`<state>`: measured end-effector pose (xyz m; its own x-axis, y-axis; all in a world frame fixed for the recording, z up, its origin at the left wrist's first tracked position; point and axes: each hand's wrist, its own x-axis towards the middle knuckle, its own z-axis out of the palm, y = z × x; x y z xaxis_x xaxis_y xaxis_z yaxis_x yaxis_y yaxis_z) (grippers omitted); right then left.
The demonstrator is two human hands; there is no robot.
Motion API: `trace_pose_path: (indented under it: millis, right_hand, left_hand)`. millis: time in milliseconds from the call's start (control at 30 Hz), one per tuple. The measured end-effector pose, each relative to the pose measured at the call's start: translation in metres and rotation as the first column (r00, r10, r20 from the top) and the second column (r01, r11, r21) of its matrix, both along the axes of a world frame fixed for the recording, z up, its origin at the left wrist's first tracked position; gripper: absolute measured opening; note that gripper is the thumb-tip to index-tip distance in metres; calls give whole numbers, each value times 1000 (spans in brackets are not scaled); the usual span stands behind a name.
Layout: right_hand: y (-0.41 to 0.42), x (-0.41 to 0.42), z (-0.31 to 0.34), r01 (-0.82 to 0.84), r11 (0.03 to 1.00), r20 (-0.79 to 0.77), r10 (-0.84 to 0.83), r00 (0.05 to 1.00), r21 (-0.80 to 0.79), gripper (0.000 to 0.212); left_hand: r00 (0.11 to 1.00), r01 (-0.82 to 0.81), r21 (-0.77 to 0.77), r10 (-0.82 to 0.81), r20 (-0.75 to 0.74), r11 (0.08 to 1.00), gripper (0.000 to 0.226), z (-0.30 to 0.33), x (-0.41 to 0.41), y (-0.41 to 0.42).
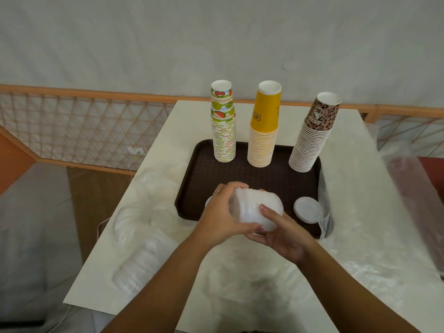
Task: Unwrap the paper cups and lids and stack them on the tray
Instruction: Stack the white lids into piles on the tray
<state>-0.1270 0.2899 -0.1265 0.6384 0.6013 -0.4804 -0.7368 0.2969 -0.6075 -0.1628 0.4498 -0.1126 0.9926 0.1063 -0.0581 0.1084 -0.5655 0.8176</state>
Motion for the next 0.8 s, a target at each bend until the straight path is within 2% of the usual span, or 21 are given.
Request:
trace_pose_path:
  millis: [133,333,433,467,500,567,633,700,800]
  right_hand:
    - [0,4,-5,33,997,-83,-27,996,67,70]
    - [4,18,-9,117,988,-208,-94,974,102,114]
    - [4,28,-11,162,978,-247,-127,961,129,118]
    - [2,31,-10,179,974,-263,-139,955,137,115]
    - [1,33,-11,193,970,-275,-147,950,147,113]
    - [-3,37,-14,210,962,-291,-154,944,172,113]
    - [-6,40,-16,221,957,-307,-157,939,186,114]
    - [-9,41,-18,225,956,-316,-157,936,191,113]
    - [-13,43,-20,218,957,-310,-153,938,189,107]
  left_hand:
    - [1000,18,-115,-21,-20,993,74,0,2,3]
    - [998,-50,-298,38,-46,953,66,7,15,7]
    - [982,-188,-432,156,-108,882,64,7,29,20]
    - [971,-239,-406,208,-119,882,65,5,35,25]
    - [959,-281,-306,251,-134,910,66,2,41,31]
    - [941,-292,26,292,-174,956,72,-9,51,40]
    - [928,-208,294,283,-241,933,79,-22,58,40]
    - [926,-95,413,233,-298,906,83,-36,64,36]
    - [903,11,473,194,-384,881,84,-49,71,31]
